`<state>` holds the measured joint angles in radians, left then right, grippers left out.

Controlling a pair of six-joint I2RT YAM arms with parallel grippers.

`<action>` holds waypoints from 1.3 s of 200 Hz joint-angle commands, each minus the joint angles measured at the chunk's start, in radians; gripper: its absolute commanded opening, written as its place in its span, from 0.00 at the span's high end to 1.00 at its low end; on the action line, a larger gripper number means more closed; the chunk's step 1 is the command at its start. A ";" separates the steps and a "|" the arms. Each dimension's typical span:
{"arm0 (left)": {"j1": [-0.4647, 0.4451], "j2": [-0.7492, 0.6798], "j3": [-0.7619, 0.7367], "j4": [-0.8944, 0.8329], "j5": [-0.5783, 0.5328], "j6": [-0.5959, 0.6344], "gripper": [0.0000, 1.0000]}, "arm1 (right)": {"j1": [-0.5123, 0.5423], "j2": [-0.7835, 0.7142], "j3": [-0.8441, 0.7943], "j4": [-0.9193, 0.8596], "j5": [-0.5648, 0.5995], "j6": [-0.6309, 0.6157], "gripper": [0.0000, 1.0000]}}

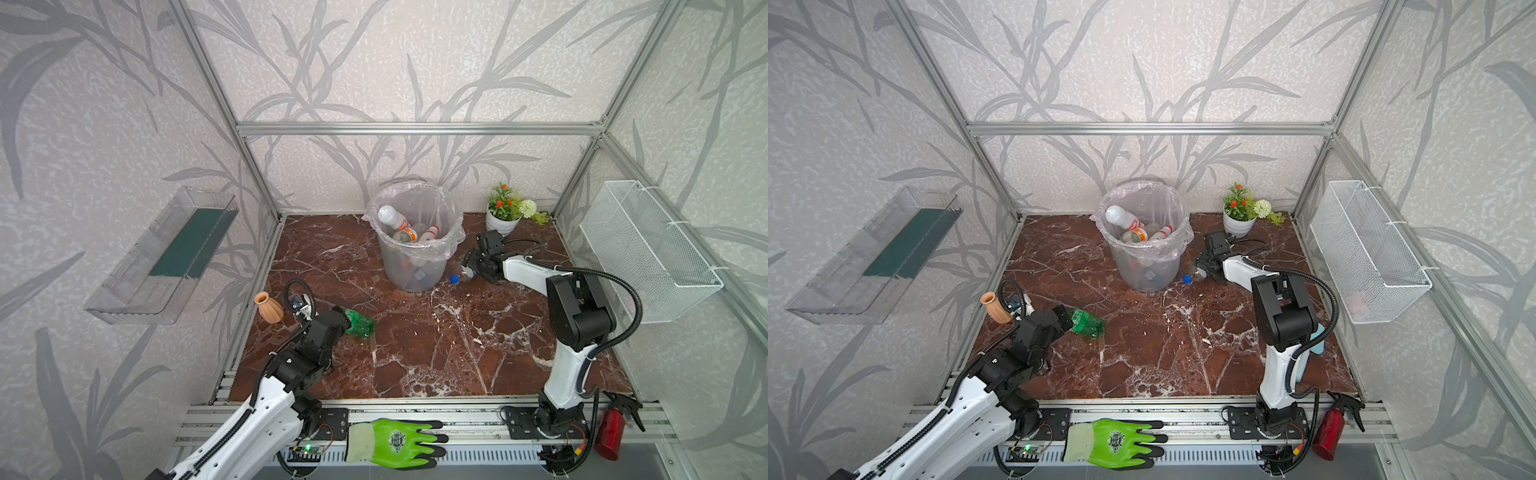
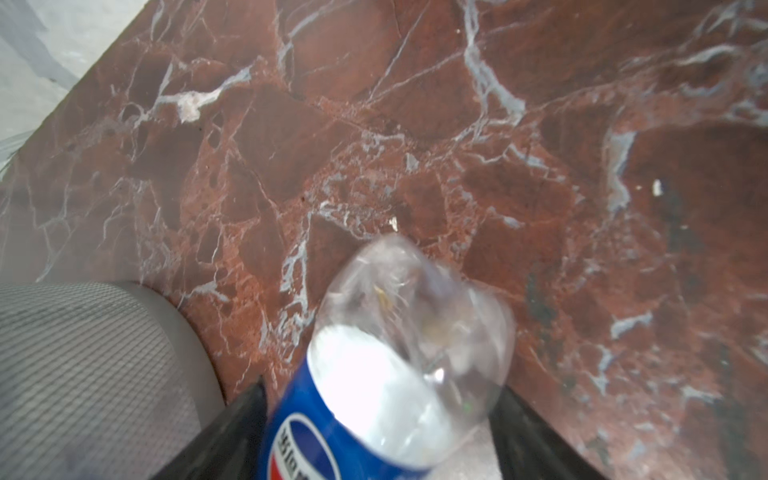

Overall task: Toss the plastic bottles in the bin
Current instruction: 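Lower the right gripper onto the blue Pepsi bottle beside the bin and grasp it, then lift the Pepsi bottle with the right gripper over the bin and release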

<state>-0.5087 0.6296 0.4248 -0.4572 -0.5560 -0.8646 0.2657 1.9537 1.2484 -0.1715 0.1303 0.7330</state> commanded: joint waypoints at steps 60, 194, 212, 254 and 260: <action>0.007 -0.014 -0.012 -0.035 -0.029 -0.004 0.01 | -0.051 -0.031 -0.066 -0.043 -0.110 -0.232 0.45; 0.007 -0.036 -0.045 -0.068 -0.010 -0.102 0.01 | -0.079 -0.906 -0.369 0.313 -0.140 -0.286 0.49; 0.007 -0.033 -0.047 -0.075 0.001 -0.116 0.01 | -0.076 -0.897 -0.281 0.285 -0.203 -0.248 0.49; 0.008 -0.029 -0.039 -0.083 0.035 -0.124 0.01 | 0.110 -0.611 0.048 0.221 -0.312 -0.265 0.46; 0.008 -0.029 -0.038 -0.082 0.041 -0.123 0.01 | 0.149 -0.544 0.143 0.160 -0.324 -0.298 0.43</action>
<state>-0.5053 0.6018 0.3859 -0.5098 -0.5247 -0.9634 0.2920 1.2266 1.2049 0.0967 -0.0971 0.4854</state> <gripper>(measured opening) 0.992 0.538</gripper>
